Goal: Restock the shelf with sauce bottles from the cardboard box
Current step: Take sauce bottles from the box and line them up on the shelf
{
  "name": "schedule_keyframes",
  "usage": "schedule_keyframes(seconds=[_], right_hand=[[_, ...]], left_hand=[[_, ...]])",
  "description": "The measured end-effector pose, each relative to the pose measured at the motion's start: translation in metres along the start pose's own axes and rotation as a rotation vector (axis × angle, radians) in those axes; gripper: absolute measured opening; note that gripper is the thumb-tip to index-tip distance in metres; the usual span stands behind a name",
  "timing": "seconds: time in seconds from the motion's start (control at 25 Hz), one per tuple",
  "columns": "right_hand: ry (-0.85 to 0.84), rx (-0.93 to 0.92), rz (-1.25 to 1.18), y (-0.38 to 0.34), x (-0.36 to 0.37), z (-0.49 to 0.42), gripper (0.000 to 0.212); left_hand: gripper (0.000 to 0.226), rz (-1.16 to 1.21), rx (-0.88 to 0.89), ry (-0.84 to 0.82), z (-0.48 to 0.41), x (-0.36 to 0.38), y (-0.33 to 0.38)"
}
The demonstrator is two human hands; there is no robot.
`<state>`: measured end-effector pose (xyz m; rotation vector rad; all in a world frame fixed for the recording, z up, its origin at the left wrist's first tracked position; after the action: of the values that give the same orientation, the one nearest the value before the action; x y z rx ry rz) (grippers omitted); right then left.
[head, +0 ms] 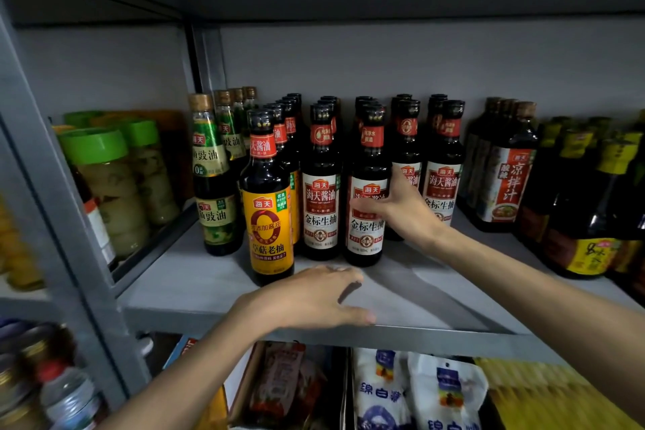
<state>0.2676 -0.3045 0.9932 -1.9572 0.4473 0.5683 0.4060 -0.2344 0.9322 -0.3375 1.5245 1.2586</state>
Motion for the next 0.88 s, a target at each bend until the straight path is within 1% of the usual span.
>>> schedule_keyframes(seconds=[0.16,0.28,0.36,0.48,0.88], right_hand=[[0.026,0.012,0.118,-0.001,0.000,0.002,0.065],[0.050,0.055,0.300,0.006,0.004,0.007,0.072],[0.033,0.097,0.401,0.014,0.009,0.009,0.068],[0.041,0.119,0.415,0.019,0.012,0.007,0.064],[0.064,0.099,0.388,0.023,0.016,0.001,0.067]], left_hand=[[0.075,0.007,0.012,-0.010,0.000,0.000,-0.002],[0.078,0.022,0.017,-0.013,-0.003,0.000,-0.007],[0.078,0.004,0.024,-0.013,-0.005,0.001,-0.010],[0.076,-0.014,0.032,-0.012,-0.006,0.000,-0.010],[0.074,0.015,0.021,-0.023,-0.003,-0.001,-0.007]])
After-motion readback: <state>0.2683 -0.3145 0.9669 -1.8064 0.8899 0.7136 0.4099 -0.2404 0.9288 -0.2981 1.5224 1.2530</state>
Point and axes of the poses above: each hand's wrist, its own z-axis away from the middle knuckle, its own x-axis out of the palm, y = z × x, the point moved 5 cm from there along -z, towards the middle knuckle, and after that the axes turned 15 degrees about z, right-handed, at the moved point
